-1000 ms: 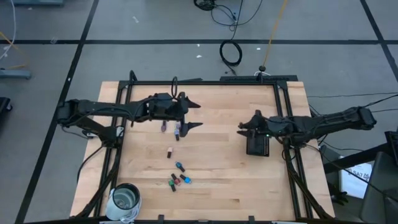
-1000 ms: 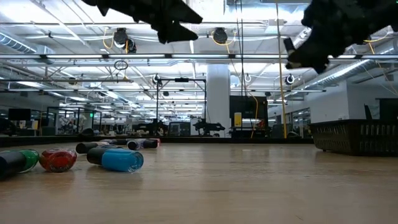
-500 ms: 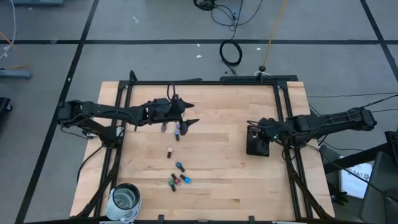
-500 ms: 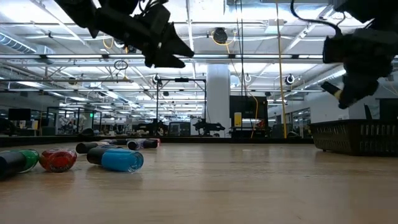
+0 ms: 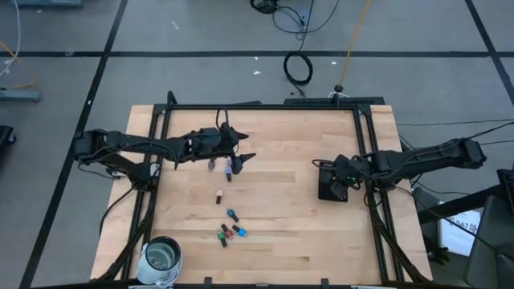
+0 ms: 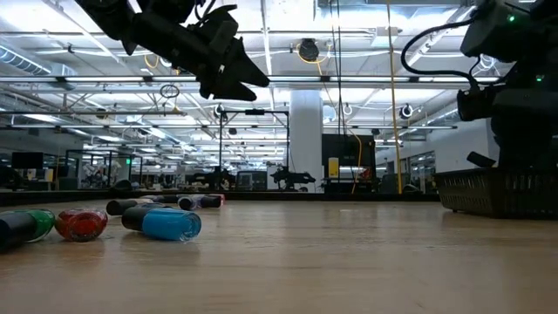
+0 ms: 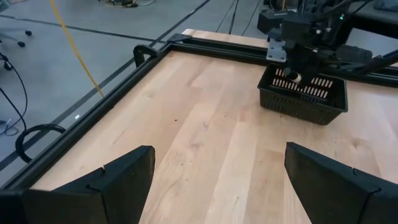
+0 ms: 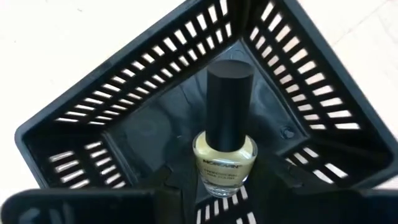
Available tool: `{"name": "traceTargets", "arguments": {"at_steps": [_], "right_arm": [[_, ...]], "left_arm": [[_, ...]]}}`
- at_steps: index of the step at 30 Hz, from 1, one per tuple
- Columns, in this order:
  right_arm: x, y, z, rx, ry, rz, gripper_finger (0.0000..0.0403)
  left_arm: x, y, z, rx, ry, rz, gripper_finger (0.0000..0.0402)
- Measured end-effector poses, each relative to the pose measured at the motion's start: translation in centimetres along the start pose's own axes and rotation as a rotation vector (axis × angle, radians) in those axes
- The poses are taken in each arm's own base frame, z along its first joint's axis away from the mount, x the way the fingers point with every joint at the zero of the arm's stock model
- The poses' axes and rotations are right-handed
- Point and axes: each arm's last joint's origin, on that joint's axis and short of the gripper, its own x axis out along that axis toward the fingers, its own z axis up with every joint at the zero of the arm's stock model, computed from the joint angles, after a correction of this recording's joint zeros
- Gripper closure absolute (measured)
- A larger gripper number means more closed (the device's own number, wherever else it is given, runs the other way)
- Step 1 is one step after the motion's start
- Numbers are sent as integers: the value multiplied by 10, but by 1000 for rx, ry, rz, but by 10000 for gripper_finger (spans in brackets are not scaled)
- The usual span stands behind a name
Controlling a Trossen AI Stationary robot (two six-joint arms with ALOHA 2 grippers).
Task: Pick & Place Nail Polish
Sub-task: Put the light yellow nail polish into the black basket, then put the green nail polish into the black basket
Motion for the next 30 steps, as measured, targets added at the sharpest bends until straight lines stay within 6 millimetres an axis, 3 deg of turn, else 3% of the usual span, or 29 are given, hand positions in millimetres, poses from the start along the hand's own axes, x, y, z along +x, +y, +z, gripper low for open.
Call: {"name": "traceTargets", "arguments": {"at_steps": [3, 9, 13, 24, 30], "right_arm": [[1, 1, 1, -1, 2, -2, 298], [2, 1, 1, -1, 1, -1, 216], [2, 3, 2, 0, -13, 12, 189], [-9, 15, 14, 1, -161, 225, 189], [-25, 17, 19, -86, -323, 323, 197]], "left_arm": [[0, 0, -1, 1, 6, 0, 55], [0, 0, -1, -2, 14, 0, 55], [0, 0, -5, -53, 54, 4, 55], [0, 2, -6, -74, 70, 16, 55], [-3, 23, -8, -112, 249, 239, 55]]}}
